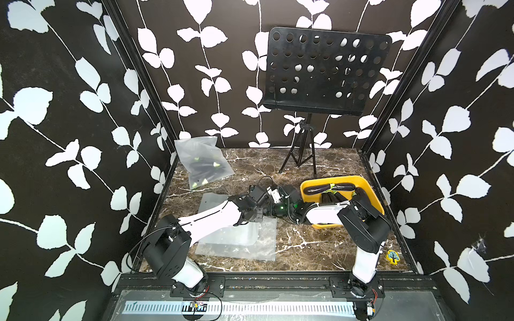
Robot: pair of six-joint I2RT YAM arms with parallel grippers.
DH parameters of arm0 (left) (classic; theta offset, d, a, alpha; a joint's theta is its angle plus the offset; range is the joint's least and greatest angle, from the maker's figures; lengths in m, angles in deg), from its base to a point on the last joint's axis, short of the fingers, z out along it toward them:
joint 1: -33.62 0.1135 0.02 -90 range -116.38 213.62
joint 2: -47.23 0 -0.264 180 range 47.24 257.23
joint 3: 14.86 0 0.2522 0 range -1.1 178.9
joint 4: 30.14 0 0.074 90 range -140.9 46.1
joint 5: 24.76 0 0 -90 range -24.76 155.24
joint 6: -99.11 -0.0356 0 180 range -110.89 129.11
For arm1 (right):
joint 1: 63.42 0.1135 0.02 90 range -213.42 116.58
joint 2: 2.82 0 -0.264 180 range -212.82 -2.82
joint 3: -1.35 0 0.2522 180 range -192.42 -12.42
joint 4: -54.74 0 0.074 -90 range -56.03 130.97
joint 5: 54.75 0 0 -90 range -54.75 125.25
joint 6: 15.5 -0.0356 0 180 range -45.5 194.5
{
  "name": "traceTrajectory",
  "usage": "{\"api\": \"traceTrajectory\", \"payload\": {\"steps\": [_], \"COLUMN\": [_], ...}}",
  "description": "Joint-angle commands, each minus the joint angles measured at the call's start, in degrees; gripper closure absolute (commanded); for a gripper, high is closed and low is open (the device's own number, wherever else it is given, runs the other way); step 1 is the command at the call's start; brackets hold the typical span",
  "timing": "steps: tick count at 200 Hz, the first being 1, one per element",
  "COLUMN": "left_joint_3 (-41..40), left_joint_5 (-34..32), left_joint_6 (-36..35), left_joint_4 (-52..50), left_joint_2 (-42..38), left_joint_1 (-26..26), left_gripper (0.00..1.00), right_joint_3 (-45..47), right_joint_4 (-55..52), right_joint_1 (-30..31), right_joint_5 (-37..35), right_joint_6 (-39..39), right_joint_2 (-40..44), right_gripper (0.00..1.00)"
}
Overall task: Place the eggplant in a zip-top bag and seal the zipper
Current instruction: Open the zipper food storage bag.
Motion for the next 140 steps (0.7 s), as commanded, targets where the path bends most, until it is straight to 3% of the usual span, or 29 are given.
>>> {"api": "traceTrajectory", "payload": {"steps": [1,27,65,107,140], "left_joint_3": [-0.3,-0.2,-0.2,0.0,-0.8], "left_joint_5": [-0.1,-0.3,-0.4,-0.6,2.5], "left_joint_6": [-0.3,-0.1,-1.3,-2.2,-3.9], "left_joint_4": [0.1,0.0,-0.7,0.5,2.8], "left_joint_2": [0.6,1.4,3.1,4.7,2.9], "left_joint_1": [0.4,0.5,0.5,0.8,3.4], "left_gripper": [0.66,0.65,0.72,0.64,0.92], "right_joint_3": [-0.7,-0.6,-0.9,-1.1,-0.5], "right_joint_4": [0.3,0.3,-1.2,-2.1,-6.6], "right_joint_1": [0.7,0.8,0.7,0.7,0.4], "right_joint_5": [1.1,1.4,1.4,1.7,-0.2], "right_joint_6": [0.4,0.4,1.7,2.6,4.5], "right_joint_2": [1.8,2.2,4.0,5.0,5.4], "right_gripper": [1.00,1.00,1.00,1.00,1.00]}}
